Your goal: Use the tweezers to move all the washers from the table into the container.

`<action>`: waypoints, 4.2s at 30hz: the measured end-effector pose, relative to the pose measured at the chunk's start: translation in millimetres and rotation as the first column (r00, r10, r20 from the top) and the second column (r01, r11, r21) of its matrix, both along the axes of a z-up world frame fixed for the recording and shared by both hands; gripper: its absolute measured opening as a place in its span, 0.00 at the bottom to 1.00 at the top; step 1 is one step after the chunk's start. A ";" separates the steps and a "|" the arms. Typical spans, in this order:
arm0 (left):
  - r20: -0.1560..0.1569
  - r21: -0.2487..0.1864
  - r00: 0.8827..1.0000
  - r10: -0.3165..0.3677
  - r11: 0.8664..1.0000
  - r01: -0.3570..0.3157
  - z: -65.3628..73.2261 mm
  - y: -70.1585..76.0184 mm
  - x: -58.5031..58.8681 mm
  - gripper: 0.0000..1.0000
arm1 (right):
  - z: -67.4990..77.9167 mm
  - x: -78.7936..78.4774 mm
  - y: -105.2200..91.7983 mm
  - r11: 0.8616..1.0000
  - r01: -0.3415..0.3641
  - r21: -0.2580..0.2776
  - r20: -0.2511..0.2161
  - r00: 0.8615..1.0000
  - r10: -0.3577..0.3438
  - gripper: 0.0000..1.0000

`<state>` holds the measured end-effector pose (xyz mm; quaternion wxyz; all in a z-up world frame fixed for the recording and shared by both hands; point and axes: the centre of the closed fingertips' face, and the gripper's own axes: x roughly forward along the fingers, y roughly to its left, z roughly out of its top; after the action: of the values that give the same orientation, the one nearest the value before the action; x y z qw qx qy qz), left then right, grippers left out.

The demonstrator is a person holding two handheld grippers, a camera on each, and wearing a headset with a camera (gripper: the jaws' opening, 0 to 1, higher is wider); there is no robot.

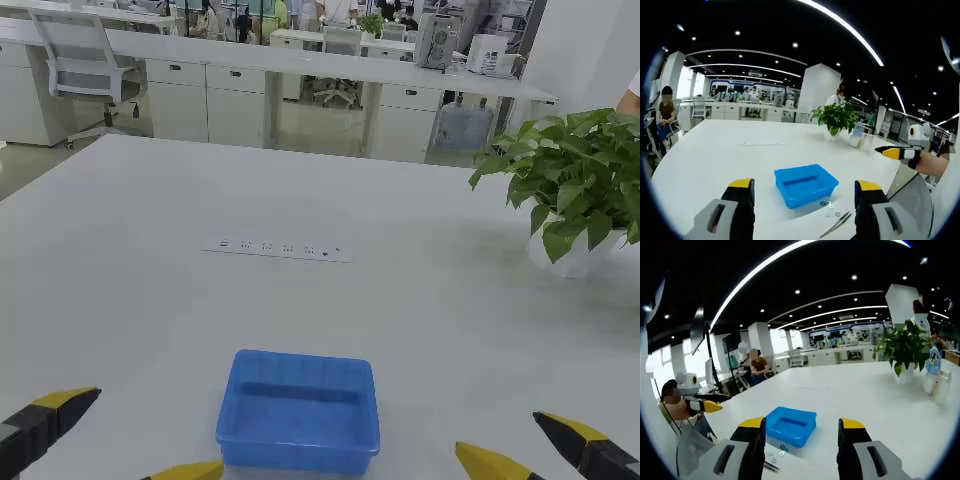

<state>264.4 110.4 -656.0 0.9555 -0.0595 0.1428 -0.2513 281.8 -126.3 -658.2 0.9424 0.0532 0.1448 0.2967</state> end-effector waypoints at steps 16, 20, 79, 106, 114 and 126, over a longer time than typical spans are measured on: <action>-0.006 0.036 0.999 -0.035 0.999 0.035 4.8 -15.5 -14.7 0.84 | 8.2 -12.7 4.5 0.999 -0.024 0.023 0.034 0.999 0.023 0.56; -0.003 0.020 1.000 -0.023 1.000 0.023 7.0 -16.6 -22.8 0.84 | 9.6 -18.3 2.8 0.999 -0.039 -0.008 0.042 0.998 0.039 0.56; -0.116 0.090 0.987 -0.108 0.989 0.119 -37.5 16.5 -44.2 0.77 | -29.8 -42.5 62.5 0.972 -0.169 -0.164 -0.067 0.985 0.160 0.45; -0.523 0.320 0.763 -0.381 0.742 0.589 -137.8 -38.1 -58.3 0.30 | -130.7 -63.6 97.2 0.660 -0.646 -0.383 -0.446 0.755 0.480 0.20; -0.554 0.383 0.706 -0.442 0.618 0.687 -153.0 -44.4 -57.7 0.21 | -139.7 -64.3 104.7 0.548 -0.709 -0.445 -0.461 0.705 0.538 0.19; -0.563 0.387 0.644 -0.518 0.524 0.759 -156.3 -56.8 -55.3 0.11 | -145.3 -64.2 102.2 0.524 -0.715 -0.464 -0.469 0.700 0.539 0.19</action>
<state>209.1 53.6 -812.3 0.7101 0.2527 0.4068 -0.5162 217.6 -24.1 -803.5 0.7027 -0.2737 0.3679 0.5441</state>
